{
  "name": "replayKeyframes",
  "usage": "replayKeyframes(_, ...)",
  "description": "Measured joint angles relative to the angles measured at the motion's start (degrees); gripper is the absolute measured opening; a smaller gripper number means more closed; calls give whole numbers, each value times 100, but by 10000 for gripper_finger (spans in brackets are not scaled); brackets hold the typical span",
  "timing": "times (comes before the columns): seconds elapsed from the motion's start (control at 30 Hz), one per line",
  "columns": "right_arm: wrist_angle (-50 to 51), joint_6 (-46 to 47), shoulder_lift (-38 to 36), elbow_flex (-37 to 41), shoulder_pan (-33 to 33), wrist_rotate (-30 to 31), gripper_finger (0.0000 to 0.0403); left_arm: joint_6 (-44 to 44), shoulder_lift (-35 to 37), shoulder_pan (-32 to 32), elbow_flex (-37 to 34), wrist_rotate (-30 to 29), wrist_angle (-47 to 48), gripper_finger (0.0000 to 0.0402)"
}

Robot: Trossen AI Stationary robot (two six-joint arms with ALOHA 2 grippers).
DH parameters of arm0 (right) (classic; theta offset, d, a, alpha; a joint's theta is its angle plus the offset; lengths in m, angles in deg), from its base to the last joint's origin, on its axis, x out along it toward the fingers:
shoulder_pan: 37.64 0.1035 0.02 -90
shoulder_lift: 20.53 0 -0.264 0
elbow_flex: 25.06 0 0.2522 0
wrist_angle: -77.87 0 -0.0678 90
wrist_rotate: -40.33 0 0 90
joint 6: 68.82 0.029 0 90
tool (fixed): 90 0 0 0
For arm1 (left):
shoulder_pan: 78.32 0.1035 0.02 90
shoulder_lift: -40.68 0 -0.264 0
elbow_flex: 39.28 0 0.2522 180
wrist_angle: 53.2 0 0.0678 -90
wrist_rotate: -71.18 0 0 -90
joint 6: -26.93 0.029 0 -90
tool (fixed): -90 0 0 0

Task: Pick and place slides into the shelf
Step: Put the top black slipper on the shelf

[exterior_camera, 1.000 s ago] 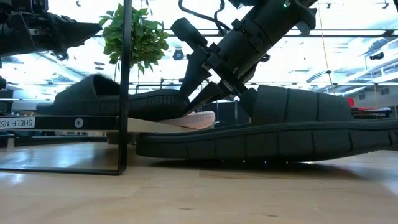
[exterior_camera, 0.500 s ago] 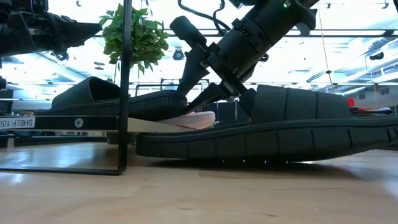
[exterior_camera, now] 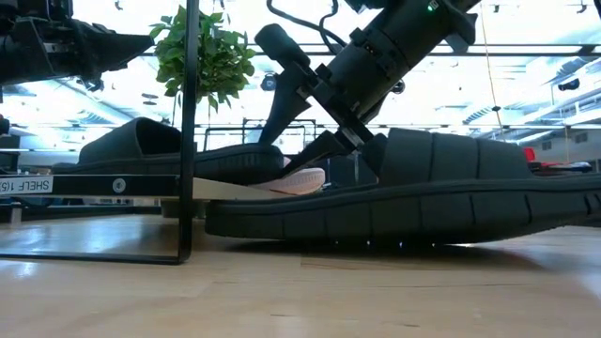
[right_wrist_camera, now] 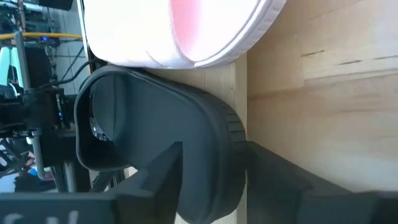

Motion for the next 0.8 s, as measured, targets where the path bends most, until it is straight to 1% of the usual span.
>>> replayKeyframes(0.2,19,-72,0,0,-2,-160,219,0,0,0,0,0,0,13)
replayKeyframes(0.33,193,-52,0,-11,-6,-165,236,-1,0,0,0,0,0,20)
replayKeyframes(0.57,298,-56,-48,-7,-4,-179,240,-2,0,0,0,0,1,29)
replayKeyframes(0.8,635,-199,-151,60,6,-309,240,-2,-2,0,0,0,30,21)
